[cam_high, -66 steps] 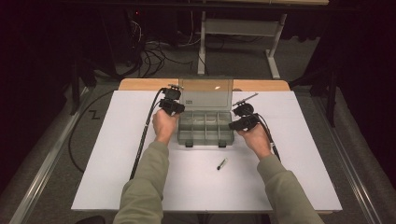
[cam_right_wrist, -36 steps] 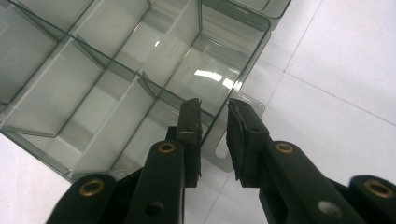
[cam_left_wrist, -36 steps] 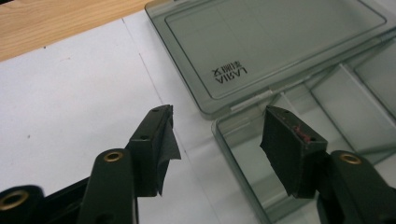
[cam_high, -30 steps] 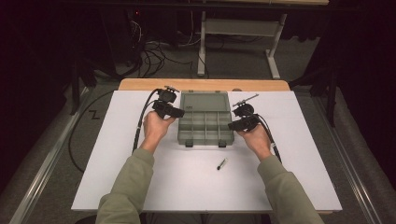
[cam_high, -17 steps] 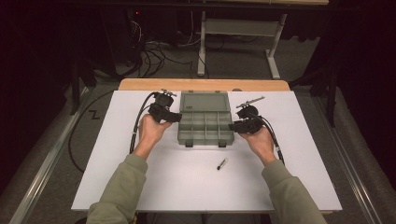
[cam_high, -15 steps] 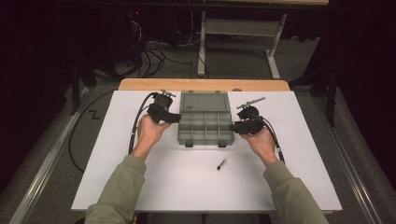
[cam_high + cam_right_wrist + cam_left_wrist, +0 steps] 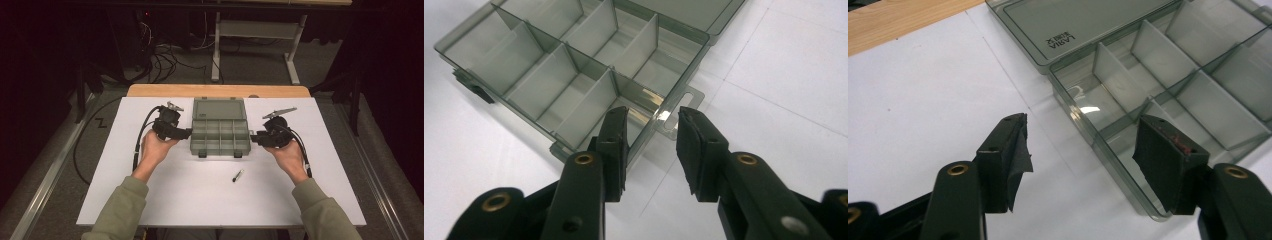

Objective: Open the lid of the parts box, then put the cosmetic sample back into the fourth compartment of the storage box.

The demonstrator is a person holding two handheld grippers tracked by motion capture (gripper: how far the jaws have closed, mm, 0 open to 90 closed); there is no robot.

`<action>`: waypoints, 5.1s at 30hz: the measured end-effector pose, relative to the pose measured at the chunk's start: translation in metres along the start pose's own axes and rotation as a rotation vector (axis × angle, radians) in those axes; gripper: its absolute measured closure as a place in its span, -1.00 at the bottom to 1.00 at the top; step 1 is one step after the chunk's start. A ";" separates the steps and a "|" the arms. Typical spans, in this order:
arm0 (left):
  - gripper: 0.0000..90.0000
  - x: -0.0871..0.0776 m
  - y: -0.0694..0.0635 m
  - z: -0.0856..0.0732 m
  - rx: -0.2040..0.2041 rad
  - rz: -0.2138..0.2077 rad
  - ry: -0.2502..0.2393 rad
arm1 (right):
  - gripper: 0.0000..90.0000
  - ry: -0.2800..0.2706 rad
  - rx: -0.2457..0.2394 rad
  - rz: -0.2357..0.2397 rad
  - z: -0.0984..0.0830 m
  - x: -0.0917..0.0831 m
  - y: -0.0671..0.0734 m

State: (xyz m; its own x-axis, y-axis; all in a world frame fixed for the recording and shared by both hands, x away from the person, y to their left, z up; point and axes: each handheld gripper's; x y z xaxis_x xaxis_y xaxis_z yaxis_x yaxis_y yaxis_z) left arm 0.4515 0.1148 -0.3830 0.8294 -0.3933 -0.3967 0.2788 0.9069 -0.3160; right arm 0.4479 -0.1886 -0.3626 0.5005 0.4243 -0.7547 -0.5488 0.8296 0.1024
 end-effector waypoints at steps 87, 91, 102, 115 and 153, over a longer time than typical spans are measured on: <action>-0.19 -0.106 0.030 -0.081 -0.068 -0.108 -0.306 | 0.21 -0.171 0.077 0.039 -0.099 -0.043 -0.006; -0.21 -0.107 0.029 -0.083 -0.070 -0.110 -0.316 | 0.19 -0.149 0.063 0.025 -0.100 -0.042 -0.001; -0.22 -0.108 0.032 -0.091 -0.065 -0.100 -0.322 | 0.20 -0.070 0.043 0.042 -0.095 -0.031 0.017; -0.23 -0.105 0.034 -0.094 -0.067 -0.097 -0.310 | 0.18 0.002 0.016 0.056 -0.093 -0.018 0.031; -0.24 -0.104 0.035 -0.095 -0.069 -0.099 -0.297 | -0.15 0.146 -0.091 0.110 -0.071 0.007 0.060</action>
State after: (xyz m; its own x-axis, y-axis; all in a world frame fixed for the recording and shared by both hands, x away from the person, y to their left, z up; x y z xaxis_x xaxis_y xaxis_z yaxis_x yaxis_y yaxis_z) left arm 0.3289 0.1730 -0.4342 0.9078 -0.4084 -0.0959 0.3399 0.8501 -0.4023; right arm 0.3709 -0.1614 -0.4075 0.3353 0.4482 -0.8287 -0.6564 0.7421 0.1358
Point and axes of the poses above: each handheld gripper's, and its own axes: x roughly forward along the jaws, z roughly out of its top, y roughly to its left, and after that the axes turned 5 degrees about x, right-handed
